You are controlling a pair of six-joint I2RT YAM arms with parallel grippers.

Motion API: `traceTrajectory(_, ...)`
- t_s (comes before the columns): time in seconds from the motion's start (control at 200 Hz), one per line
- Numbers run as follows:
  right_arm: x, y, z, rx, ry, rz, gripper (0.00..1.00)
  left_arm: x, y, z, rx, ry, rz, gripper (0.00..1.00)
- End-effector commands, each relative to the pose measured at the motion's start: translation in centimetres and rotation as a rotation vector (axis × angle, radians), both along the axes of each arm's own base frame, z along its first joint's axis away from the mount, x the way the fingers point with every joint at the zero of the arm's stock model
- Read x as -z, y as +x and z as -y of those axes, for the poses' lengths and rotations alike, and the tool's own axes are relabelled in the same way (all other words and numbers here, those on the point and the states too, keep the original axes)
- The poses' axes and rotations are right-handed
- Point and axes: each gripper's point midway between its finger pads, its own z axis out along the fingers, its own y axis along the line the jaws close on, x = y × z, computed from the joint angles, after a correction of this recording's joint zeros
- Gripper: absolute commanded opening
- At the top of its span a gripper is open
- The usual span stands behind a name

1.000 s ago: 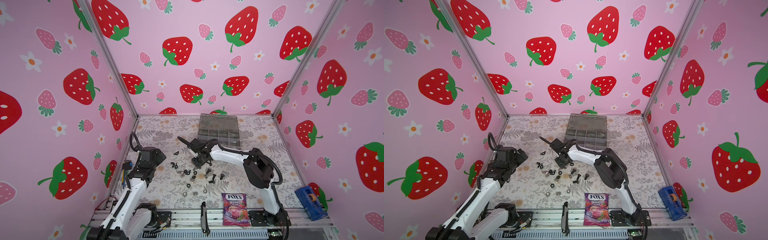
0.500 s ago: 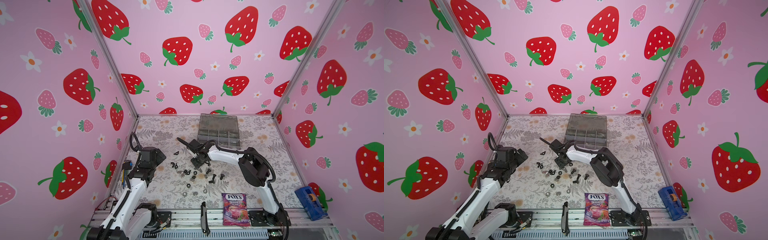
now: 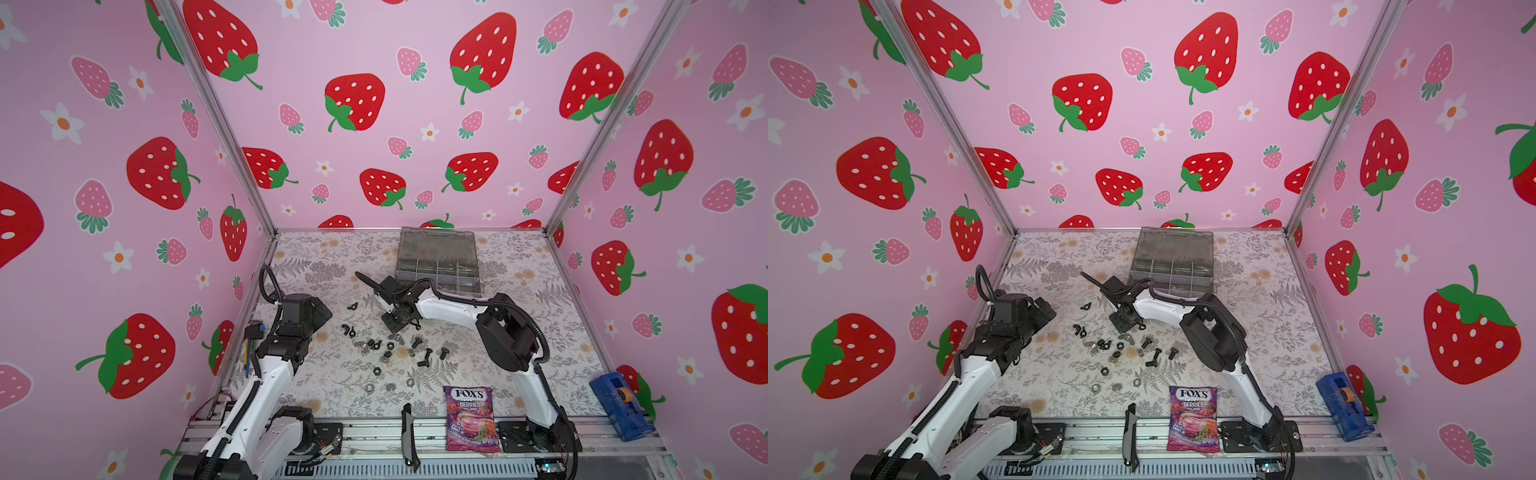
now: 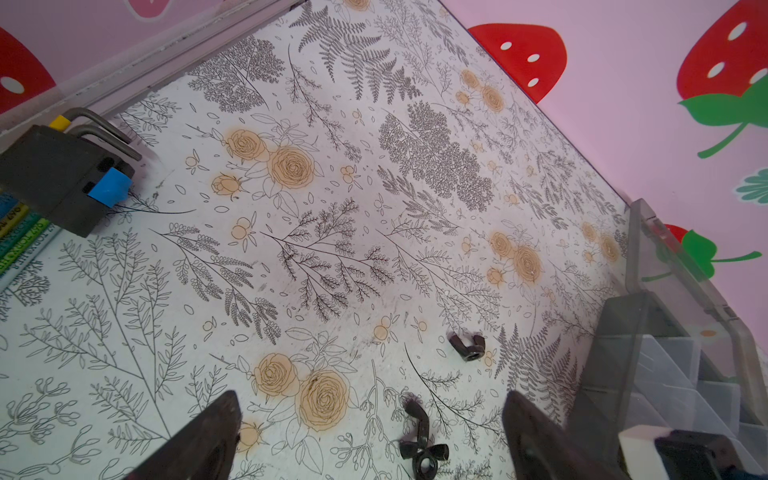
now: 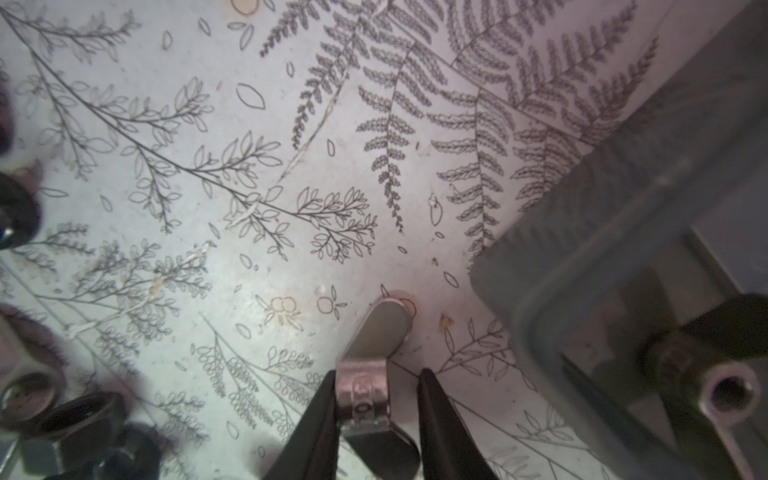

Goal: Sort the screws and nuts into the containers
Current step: 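Move the right gripper back to the pile and grasp another silver wing nut, then carry the second silver wing nut into the organizer compartment and release it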

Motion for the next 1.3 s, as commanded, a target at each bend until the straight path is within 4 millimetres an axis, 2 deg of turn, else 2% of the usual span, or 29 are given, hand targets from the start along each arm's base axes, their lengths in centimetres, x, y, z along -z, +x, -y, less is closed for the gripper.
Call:
traceTrajectory(0.0,1.4,-0.7,0.9,-0.006,-0.040,-0.041,0.24,0.2,-0.4,-0.6,-0.038,0.009,-0.011,0.99)
traceTrajectory(0.2,0.9,-0.8,0.5,-0.018,-0.017,-0.041,0.08,0.1,-0.4,-0.8,-0.049,0.007,-0.008,0.99)
traceTrajectory(0.435,-0.8,-0.7,-0.1,-0.025,0.024,-0.021,0.01,0.0,-0.6,-0.8,-0.051,0.011,-0.006,0.99)
traceTrajectory(0.56,-2.8,-0.4,-0.4,-0.022,0.061,0.004,0.00,-0.2,-0.6,-0.8,-0.045,0.014,0.002,0.99)
traceTrajectory(0.745,-7.4,0.8,-0.5,0.009,0.136,0.085,0.00,-0.6,-0.5,-0.3,-0.010,0.003,0.034,0.99)
traceTrajectory(0.84,-9.5,1.9,0.4,0.048,0.162,0.126,0.00,-0.8,-0.5,-0.2,0.001,0.003,0.045,0.99)
traceTrajectory(0.975,-11.0,3.7,2.5,0.121,0.176,0.154,0.00,-1.0,-0.5,0.0,0.016,0.008,0.051,0.99)
traceTrajectory(1.15,-10.3,6.0,6.0,0.222,0.152,0.141,0.00,-1.0,-0.2,0.2,0.026,-0.001,0.046,0.99)
traceTrajectory(1.295,-9.3,7.1,7.9,0.269,0.136,0.119,0.00,-0.9,0.0,0.3,0.029,-0.006,0.039,0.99)
